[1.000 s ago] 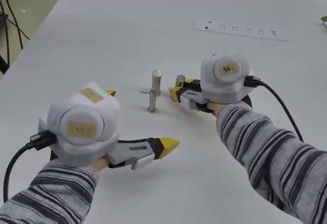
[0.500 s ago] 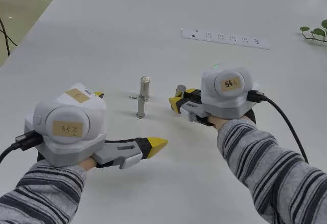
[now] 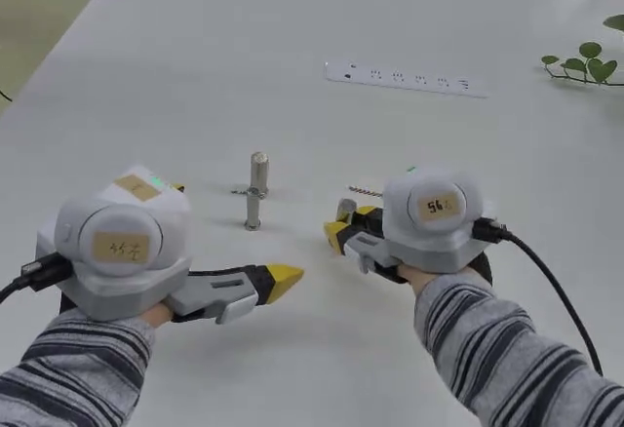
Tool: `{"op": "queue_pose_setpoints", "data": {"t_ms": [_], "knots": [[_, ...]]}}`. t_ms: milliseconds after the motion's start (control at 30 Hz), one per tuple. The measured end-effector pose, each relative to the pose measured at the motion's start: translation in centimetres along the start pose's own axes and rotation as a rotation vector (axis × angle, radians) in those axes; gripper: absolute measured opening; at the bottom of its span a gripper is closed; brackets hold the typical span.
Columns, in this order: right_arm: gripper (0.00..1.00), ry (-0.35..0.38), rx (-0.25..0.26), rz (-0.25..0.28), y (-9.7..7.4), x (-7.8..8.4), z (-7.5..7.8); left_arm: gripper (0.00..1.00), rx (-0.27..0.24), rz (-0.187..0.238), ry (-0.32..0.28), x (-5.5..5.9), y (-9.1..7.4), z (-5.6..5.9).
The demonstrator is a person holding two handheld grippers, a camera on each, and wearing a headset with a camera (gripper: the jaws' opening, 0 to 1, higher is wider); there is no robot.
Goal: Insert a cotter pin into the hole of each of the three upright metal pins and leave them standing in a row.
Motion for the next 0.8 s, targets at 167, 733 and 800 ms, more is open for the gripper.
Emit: {"op": "queue_pose_setpoints", "data": {"t_ms": [167, 733, 800], "knots": [[0.09, 0.028, 0.004, -0.001, -0.3, 0.8, -0.6, 0.96, 0.005, 0.001, 0.004, 0.0, 0.0, 0.2], [0.09, 0.049, 0.064, -0.002, -0.7, 1.7, -1.6, 0.96, 0.014, -0.003, 0.004, 0.1, 0.2, 0.2], [0.09, 0.073, 0.077, 0.002, -0.8, 1.8, -1.6, 0.96, 0.015, -0.004, 0.007, 0.1, 0.2, 0.3]]}}
Point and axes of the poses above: the centre of the closed fingertips' face, and the gripper's own axes: y roughly forward along the fingers, z roughly to its right, x roughly out of its underside, the point moved 1 cm from there along -y, roughly backward along the fingers, and after that the axes turned 8 degrees about -x, right-handed, at the moved point
